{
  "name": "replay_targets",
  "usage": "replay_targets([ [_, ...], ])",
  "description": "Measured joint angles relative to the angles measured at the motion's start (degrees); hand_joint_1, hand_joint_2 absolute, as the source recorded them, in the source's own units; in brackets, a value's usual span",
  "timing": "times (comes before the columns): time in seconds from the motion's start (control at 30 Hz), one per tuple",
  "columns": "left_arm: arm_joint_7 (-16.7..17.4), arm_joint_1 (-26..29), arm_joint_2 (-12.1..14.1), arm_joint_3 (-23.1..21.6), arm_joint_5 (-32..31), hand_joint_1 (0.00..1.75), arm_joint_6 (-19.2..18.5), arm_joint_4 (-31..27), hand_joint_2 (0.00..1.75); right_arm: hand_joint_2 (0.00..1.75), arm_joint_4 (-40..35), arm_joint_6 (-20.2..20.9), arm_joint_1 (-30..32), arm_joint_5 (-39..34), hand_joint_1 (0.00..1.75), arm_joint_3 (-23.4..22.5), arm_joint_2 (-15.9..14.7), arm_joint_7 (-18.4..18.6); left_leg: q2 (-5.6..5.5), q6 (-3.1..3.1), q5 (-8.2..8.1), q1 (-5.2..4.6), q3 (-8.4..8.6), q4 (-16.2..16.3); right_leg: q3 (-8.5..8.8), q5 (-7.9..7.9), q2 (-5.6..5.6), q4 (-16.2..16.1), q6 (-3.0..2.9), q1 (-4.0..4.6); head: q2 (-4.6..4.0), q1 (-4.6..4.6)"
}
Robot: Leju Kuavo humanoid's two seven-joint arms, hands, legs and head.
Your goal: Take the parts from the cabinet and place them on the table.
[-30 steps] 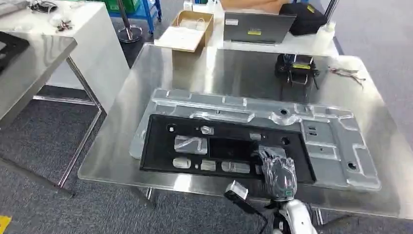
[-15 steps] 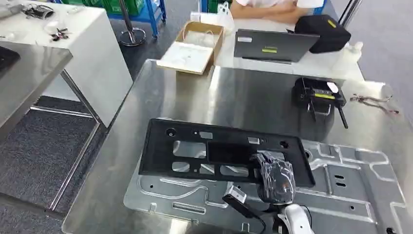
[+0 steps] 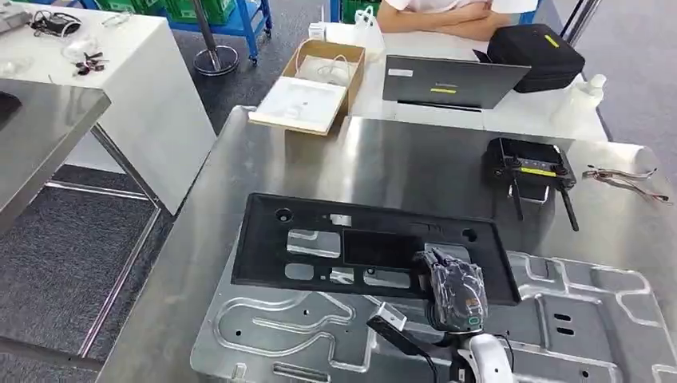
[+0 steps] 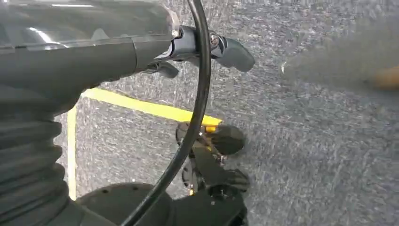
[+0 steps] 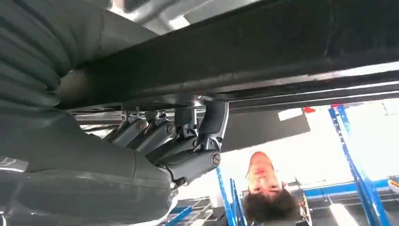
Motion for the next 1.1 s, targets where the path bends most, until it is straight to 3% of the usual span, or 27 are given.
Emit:
replay_targets([
  [0.07, 0.00, -0.13, 0.13, 0.11, 0.00, 0.00, -0.09, 0.00, 1.75, 1.75, 0.00, 0.04, 0.16, -0.07, 1.75, 0.00, 0.00, -0.07, 0.02, 0.61, 0.53, -0.07, 0.00, -0.21, 0.17, 0.45, -0.01, -0.35, 0.77, -0.03, 0.00, 0.00],
  [0.1, 0.00, -0.34, 0.02, 0.13, 0.00, 0.00, -0.11, 0.00, 1.75, 1.75, 0.00, 0.04, 0.16, -0.09, 1.75, -0.02, -0.04, -0.09, 0.39, 1.13, 1.55, 0.87, 0.24, -1.41, -0.01, -0.09, 0.10, 0.04, 1.06, 0.04, 0.00, 0.00],
  [0.17, 0.02, -0.86, 0.04, 0.24, -0.02, 0.00, -0.11, 0.00, 1.75, 1.75, 0.00, 0.04, 0.27, -0.15, 1.75, -0.09, -0.02, -0.09, 0.60, 1.92, 2.29, 0.71, -0.28, -1.74, -1.54, -4.94, 0.14, 4.38, 1.55, 0.00, 0.00, 0.00],
  [0.23, 0.02, -1.10, 0.04, 0.33, -0.02, 0.00, -0.11, 0.00, 1.75, 1.75, 0.07, 0.07, 0.33, -0.18, 1.75, -0.09, -0.02, -0.07, 0.74, 1.94, 2.87, 0.64, -1.30, -1.58, -4.28, -10.08, 0.11, 12.88, 2.06, -0.43, 0.00, 0.00],
  [0.27, 0.02, -1.11, 0.07, 0.35, -0.02, 0.00, -0.11, 0.00, 1.75, 1.75, 0.24, 0.07, 0.38, -0.17, 1.75, -0.09, -0.02, -0.04, 0.81, 1.88, 3.21, 0.62, -1.86, -1.48, -4.83, -11.15, 0.10, 15.54, 2.28, -0.59, 0.00, 0.00],
  [0.3, 0.04, -1.10, 0.07, 0.39, -0.02, 0.00, -0.11, 0.00, 1.75, 1.75, 0.35, 0.07, 0.42, -0.17, 1.75, -0.09, -0.02, -0.04, 0.84, 1.80, 3.57, 0.63, -2.38, -1.36, -4.13, -10.66, 0.08, 15.54, 2.41, -0.73, 0.00, 0.02],
  [0.33, 0.04, -1.10, 0.04, 0.39, -0.02, 0.00, -0.11, 0.00, 1.75, 1.75, 0.39, 0.07, 0.42, -0.17, 1.75, -0.11, -0.04, -0.04, 0.87, 1.70, 3.86, 0.65, -2.93, -1.18, -2.23, -9.11, 0.01, 13.33, 2.51, -0.84, 0.00, 0.00],
  [0.4, 0.07, -1.15, 0.04, 0.41, -0.02, 0.00, -0.11, 0.00, 1.75, 1.75, 0.41, 0.09, 0.34, -0.17, 1.75, -0.11, -0.02, -0.07, 0.84, 1.29, 4.45, 0.74, -4.03, -0.69, 4.81, -5.21, -0.10, 3.26, 2.42, -0.93, 0.00, 0.02],
  [0.43, 0.07, -1.23, 0.04, 0.39, -0.02, 0.00, -0.11, 0.00, 1.75, 1.75, 0.39, 0.09, 0.17, -0.17, 1.75, -0.11, -0.02, -0.07, 0.81, 0.93, 4.72, 0.73, -4.26, -0.40, 7.78, -6.26, -0.12, -1.45, 2.19, -0.89, 0.00, 0.00],
  [0.47, 0.07, -1.25, 0.04, 0.41, -0.02, 0.00, -0.11, 0.00, 1.75, 1.75, 0.42, 0.13, 0.21, -0.17, 1.75, -0.11, -0.02, -0.09, 0.80, 0.58, 5.08, 0.57, -4.36, -0.43, 7.88, -5.58, -0.09, -1.56, 2.08, -0.42, 0.00, -0.04],
  [0.57, 0.11, -1.36, 0.04, 0.44, -0.11, 0.00, -0.09, 0.00, 1.75, 1.75, 0.35, 0.35, 0.13, -0.20, 1.75, -0.15, -0.04, -0.02, 0.80, -0.49, 6.38, 0.84, -4.33, -0.94, 7.04, -4.69, 0.01, -1.62, 1.14, -0.08, 0.00, -0.02],
  [0.6, 0.13, -1.37, 0.06, 0.44, -0.20, 0.00, -0.07, 0.00, 1.75, 1.75, 0.35, 0.42, 0.14, -0.20, 1.75, -0.15, -0.02, 0.00, 0.77, -0.95, 6.41, 0.56, -4.42, -1.16, 6.84, -4.28, 0.00, -2.37, 0.60, -0.49, 0.00, -0.02],
  [0.63, 0.17, -1.38, 0.15, 0.46, -0.28, 0.00, 0.13, 0.00, 1.75, 1.75, 0.35, 0.50, 0.07, -0.20, 1.75, -0.13, -0.02, -0.07, 0.62, -1.10, 5.09, 0.92, -5.10, -0.04, 6.60, -3.46, -0.37, -2.66, 0.16, -0.69, 0.00, -0.02],
  [0.7, 0.42, -1.43, 0.13, 0.44, -0.87, 0.00, 0.26, 0.00, 1.75, 1.75, 0.39, 0.81, -0.05, -0.24, 1.75, -0.13, 0.00, -0.04, 0.66, -1.52, -1.41, 1.05, -7.48, 6.84, 5.38, -2.55, -0.37, -2.68, -0.52, -0.69, 0.00, -0.04],
  [0.73, 0.44, -1.46, 0.13, 0.44, -0.98, 0.00, 0.26, 0.00, 1.75, 1.75, 0.39, 0.85, -0.03, -0.31, 1.75, -0.13, -0.02, -0.04, 0.66, -1.67, -4.01, 1.07, -8.77, 11.11, 4.72, -2.11, -0.40, -2.62, -0.54, -0.62, 0.00, -0.02],
  [0.77, 0.44, -1.45, 0.15, 0.44, -1.14, 0.00, 0.26, 0.00, 1.75, 1.75, 0.46, 0.87, -0.03, -0.33, 1.75, -0.13, -0.02, 0.00, 0.65, -1.81, -5.28, 1.06, -9.68, 14.80, 4.10, -1.65, -0.44, -2.53, -0.53, -0.60, 0.00, -0.04],
  [0.8, 0.46, -1.42, 0.17, 0.44, -1.20, 0.00, 0.26, 0.00, 1.75, 1.75, 0.46, 0.90, 0.00, -0.33, 1.75, -0.13, -0.02, 0.00, 0.65, -1.89, -4.61, 1.07, -9.62, 16.75, 3.33, -1.17, -0.45, -2.40, -0.46, -0.60, 0.00, -0.02],
  [0.83, 0.46, -1.43, 0.17, 0.44, -1.20, 0.00, 0.26, 0.00, 1.75, 1.75, 0.46, 0.90, 0.02, -0.33, 1.75, -0.13, -0.02, 0.00, 0.66, -1.87, -2.87, 1.08, -8.18, 15.77, 2.71, -0.77, -0.46, -2.26, -0.33, -0.61, 0.00, -0.04],
  [0.87, 0.46, -1.46, 0.22, 0.44, -1.20, 0.00, 0.26, 0.00, 1.75, 1.75, 0.46, 0.90, 0.02, -0.35, 1.75, -0.13, 0.00, 0.00, 0.67, -1.74, -1.14, 1.09, -5.43, 12.22, 2.21, -0.48, -0.44, -2.14, -0.16, -0.63, 0.00, -0.04],
  [0.9, 0.46, -1.50, 0.24, 0.44, -1.20, 0.00, 0.26, 0.00, 1.75, 1.75, 0.46, 0.90, 0.01, -0.35, 1.75, -0.13, -0.02, 0.00, 0.66, -1.48, -0.03, 1.09, -1.48, 6.61, 1.88, -0.28, -0.42, -2.00, 0.02, -0.63, 0.00, -0.04],
  [0.93, 0.46, -1.59, 0.28, 0.44, -1.20, 0.00, 0.26, 0.00, 1.75, 1.75, 0.46, 0.90, 0.01, -0.35, 1.75, -0.13, 0.00, 0.00, 0.63, -1.11, -0.03, 1.07, 2.30, 1.28, 1.76, -0.14, -0.45, -1.78, 0.23, -0.63, 0.00, -0.04],
  [0.97, 0.46, -1.77, 0.31, 0.44, -1.20, 0.00, 0.26, 0.00, 1.75, 1.75, 0.44, 0.90, 0.01, -0.33, 1.75, -0.13, -0.02, 0.00, 0.59, -0.85, -1.53, 0.86, 4.13, -1.59, 1.44, -0.04, -0.51, -1.68, 0.48, -0.44, 0.00, -0.04],
  [1.07, 0.48, -1.68, 0.31, 0.44, -1.20, 0.00, 0.26, 0.00, 1.75, 1.75, 0.44, 0.90, -0.06, -0.35, 1.75, -0.13, 0.00, 0.00, 0.58, -0.36, -1.09, 0.43, 3.48, -1.84, 1.42, 0.70, -0.57, -1.76, 1.58, -0.56, 0.00, -0.04],
  [1.1, 0.50, -1.70, 0.31, 0.44, -1.20, 0.00, 0.26, 0.00, 1.75, 1.75, 0.44, 0.90, -0.05, -0.35, 1.75, -0.13, 0.00, 0.00, 0.59, 0.24, -0.67, 0.69, 3.44, -2.37, 1.38, 0.88, -0.56, -1.78, 1.95, -0.36, 0.00, -0.04],
])
